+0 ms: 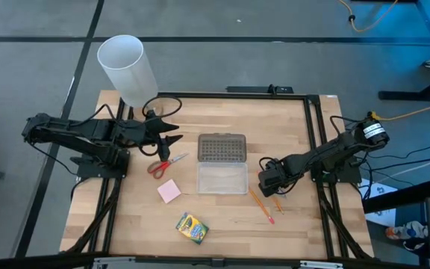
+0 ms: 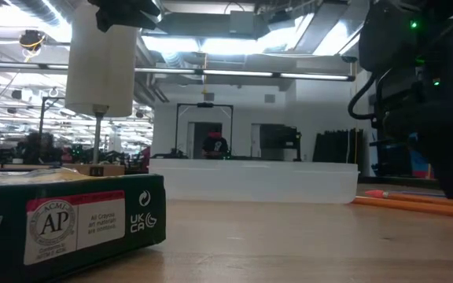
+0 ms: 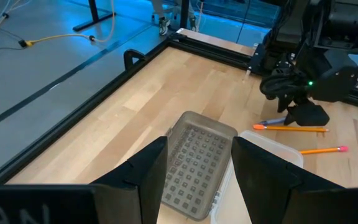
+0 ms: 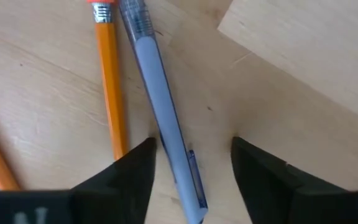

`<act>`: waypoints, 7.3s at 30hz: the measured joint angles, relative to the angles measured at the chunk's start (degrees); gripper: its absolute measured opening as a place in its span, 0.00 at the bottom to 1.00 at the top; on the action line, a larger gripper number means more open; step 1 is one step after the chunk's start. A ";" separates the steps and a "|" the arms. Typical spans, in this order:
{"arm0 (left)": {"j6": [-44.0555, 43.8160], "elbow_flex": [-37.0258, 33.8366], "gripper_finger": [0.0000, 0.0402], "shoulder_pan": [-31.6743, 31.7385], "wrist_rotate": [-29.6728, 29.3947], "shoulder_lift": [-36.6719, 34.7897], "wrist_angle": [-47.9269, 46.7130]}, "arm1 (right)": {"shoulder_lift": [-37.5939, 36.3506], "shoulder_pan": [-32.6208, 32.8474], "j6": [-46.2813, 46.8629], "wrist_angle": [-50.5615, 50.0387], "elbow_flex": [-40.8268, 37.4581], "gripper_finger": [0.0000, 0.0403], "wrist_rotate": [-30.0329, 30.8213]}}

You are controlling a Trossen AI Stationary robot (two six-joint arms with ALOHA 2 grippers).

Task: Pack school essentials
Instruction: Put the gray pen into the transparent supply box, then put the orange pencil into the transparent supply box

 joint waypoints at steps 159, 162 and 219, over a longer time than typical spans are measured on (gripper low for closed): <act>-0.01 0.02 0.43 -0.02 -0.20 0.00 -0.02 | 5.92 -2.82 -0.28 5.57 5.09 0.28 11.31; 0.01 0.02 0.43 -0.01 -0.20 0.01 -0.02 | 5.92 -2.86 0.01 5.35 5.07 0.22 10.63; 1.17 0.02 0.43 0.00 0.35 0.00 -0.04 | -10.55 -1.35 4.02 -26.83 27.04 0.00 12.31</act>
